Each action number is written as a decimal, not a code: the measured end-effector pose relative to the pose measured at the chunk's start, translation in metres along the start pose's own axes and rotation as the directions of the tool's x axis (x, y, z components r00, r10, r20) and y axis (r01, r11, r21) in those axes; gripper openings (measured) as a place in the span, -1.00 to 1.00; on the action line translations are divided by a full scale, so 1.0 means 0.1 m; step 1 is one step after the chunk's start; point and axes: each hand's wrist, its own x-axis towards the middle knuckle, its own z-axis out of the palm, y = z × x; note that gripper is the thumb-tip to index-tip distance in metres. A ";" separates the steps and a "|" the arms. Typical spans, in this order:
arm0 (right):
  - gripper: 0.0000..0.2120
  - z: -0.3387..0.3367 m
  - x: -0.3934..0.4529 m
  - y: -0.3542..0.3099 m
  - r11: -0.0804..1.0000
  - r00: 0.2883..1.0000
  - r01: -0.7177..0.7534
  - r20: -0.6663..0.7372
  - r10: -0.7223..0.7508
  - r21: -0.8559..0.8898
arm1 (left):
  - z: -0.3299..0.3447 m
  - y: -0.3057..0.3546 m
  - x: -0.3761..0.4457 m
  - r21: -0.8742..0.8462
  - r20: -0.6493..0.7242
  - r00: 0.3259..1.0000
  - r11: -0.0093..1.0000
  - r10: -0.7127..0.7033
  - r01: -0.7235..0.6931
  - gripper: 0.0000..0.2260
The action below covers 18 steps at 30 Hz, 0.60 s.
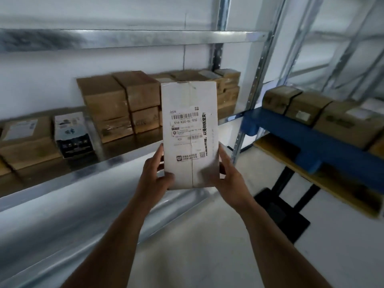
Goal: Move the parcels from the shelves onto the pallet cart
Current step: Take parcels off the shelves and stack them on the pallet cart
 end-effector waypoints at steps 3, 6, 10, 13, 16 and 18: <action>-0.24 -0.63 -0.17 0.17 0.999 0.995 -0.049 -0.087 0.049 0.004 | 0.63 0.22 0.08 -0.029 0.074 0.995 0.998 0.060 -0.058 -0.31; -0.22 -1.20 -0.32 0.35 0.996 0.986 -0.081 -0.151 0.076 -0.028 | 1.22 0.41 0.15 -0.045 0.136 0.987 0.995 0.089 -0.084 -0.31; -0.20 -1.88 -0.52 0.51 0.995 0.968 -0.090 -0.241 0.075 -0.050 | 1.93 0.61 0.25 -0.092 0.230 0.966 0.991 0.116 -0.097 -0.30; -0.20 -2.31 -0.69 0.64 0.987 0.949 -0.132 -0.299 0.099 -0.092 | 2.39 0.74 0.31 -0.092 0.292 0.946 0.989 0.139 -0.116 -0.28; -0.20 -2.67 -0.87 0.77 0.979 0.915 -0.190 -0.375 0.148 -0.078 | 2.80 0.86 0.33 -0.080 0.357 0.923 0.989 0.148 -0.127 -0.30; -0.18 -2.87 -0.99 0.85 0.979 0.890 -0.201 -0.422 0.171 -0.028 | 3.05 0.93 0.35 -0.091 0.407 0.900 0.987 0.159 -0.133 -0.29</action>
